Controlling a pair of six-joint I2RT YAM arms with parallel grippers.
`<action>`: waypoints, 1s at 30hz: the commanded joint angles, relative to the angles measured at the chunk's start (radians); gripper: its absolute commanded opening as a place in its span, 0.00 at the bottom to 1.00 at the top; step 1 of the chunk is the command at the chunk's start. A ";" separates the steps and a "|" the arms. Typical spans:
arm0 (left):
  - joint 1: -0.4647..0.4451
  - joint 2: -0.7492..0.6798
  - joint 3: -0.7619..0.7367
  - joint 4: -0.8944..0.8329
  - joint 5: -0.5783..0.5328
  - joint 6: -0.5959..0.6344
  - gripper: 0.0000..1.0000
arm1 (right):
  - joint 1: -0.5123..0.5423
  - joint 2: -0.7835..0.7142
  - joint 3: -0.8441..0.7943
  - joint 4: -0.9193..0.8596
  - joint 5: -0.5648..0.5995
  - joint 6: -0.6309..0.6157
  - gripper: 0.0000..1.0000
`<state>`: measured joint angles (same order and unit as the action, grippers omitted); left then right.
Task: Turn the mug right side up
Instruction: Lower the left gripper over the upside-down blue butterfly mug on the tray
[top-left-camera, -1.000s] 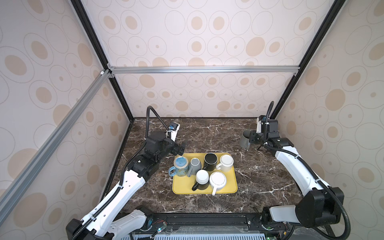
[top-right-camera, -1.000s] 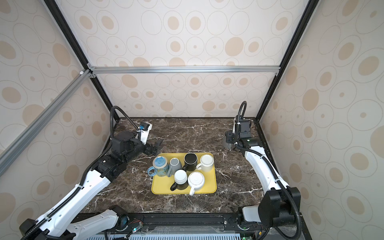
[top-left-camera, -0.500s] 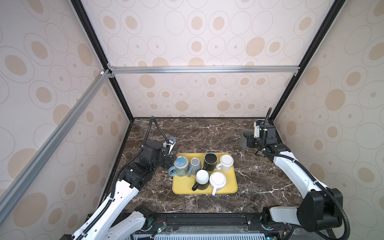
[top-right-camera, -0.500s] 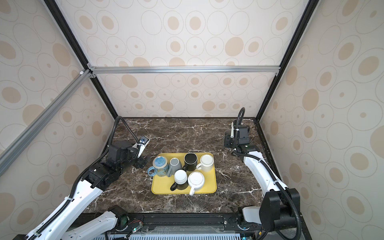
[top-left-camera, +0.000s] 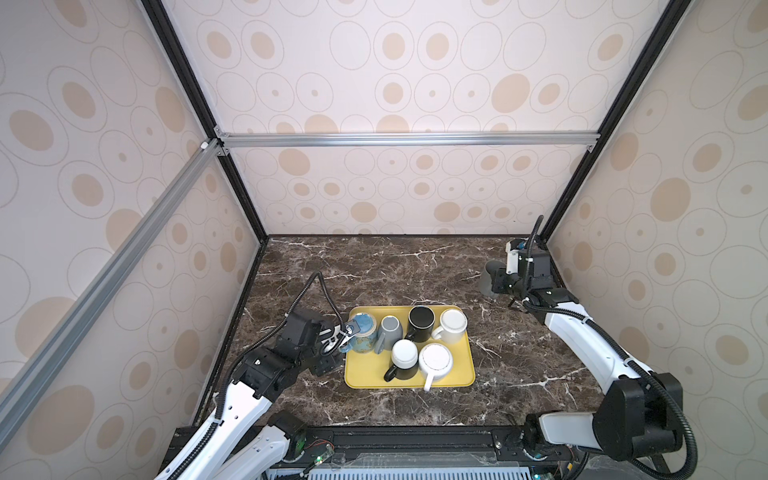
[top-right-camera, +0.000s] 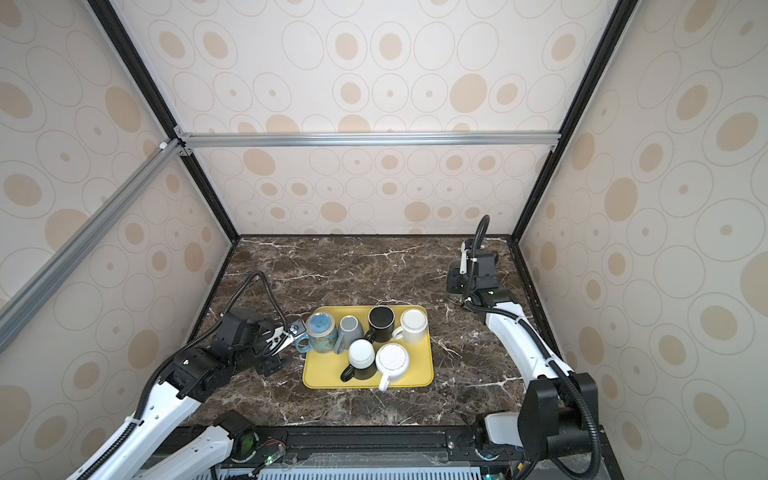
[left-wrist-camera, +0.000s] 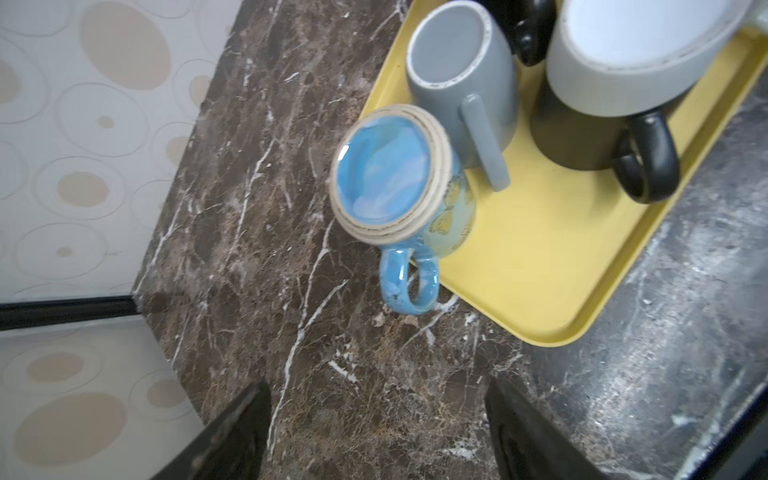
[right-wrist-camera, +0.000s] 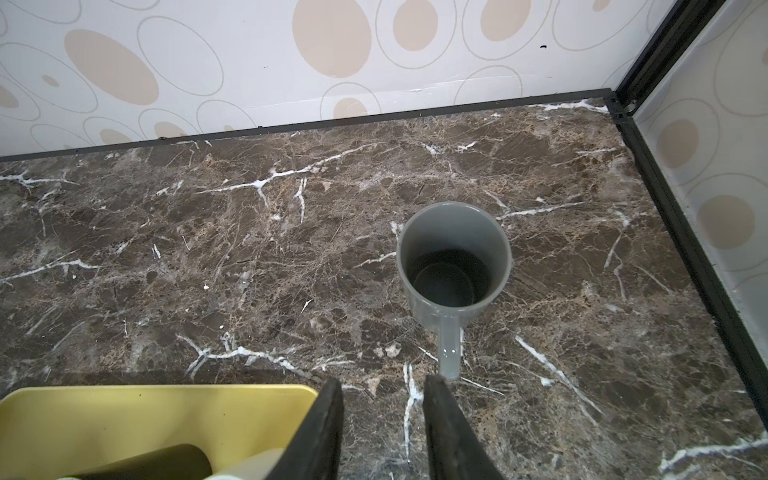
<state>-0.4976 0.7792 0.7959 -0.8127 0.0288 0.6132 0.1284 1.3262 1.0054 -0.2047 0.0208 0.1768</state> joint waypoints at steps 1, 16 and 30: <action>-0.001 0.034 0.025 -0.024 0.126 0.058 0.82 | 0.007 0.010 -0.005 0.013 -0.005 0.008 0.35; 0.000 0.197 0.037 0.068 0.193 0.027 0.84 | 0.014 0.014 -0.019 0.024 -0.015 0.032 0.35; 0.060 0.314 0.059 0.142 0.173 -0.024 0.81 | 0.014 -0.013 -0.037 0.043 -0.019 0.036 0.36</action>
<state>-0.4515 1.0801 0.8120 -0.6964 0.2020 0.5995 0.1360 1.3361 0.9905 -0.1841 -0.0002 0.2043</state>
